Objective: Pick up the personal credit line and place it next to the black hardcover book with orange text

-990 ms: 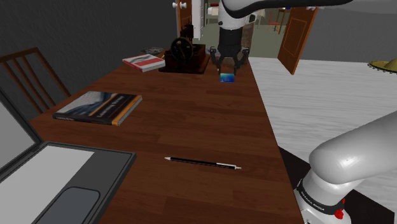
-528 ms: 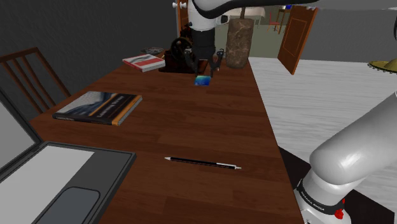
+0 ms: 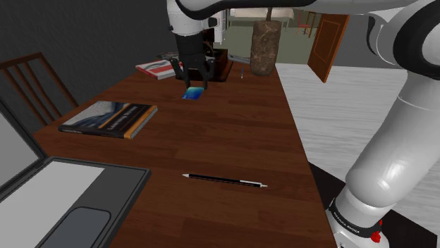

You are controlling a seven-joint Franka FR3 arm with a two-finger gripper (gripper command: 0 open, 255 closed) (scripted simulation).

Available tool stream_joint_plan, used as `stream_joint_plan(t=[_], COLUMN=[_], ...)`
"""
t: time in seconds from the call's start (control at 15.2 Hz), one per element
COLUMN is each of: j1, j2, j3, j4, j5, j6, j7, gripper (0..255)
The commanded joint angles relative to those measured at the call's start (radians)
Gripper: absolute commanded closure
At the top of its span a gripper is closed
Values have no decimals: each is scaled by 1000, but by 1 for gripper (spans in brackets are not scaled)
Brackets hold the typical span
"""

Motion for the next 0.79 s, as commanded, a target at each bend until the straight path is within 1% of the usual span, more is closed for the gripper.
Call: stream_joint_plan(t=[0.0,0.73], j1=[52,29], j2=[106,67], j3=[30,18], j4=[111,-80], j5=[-71,-46], j6=[-42,120], j7=[70,77], gripper=[255,255])
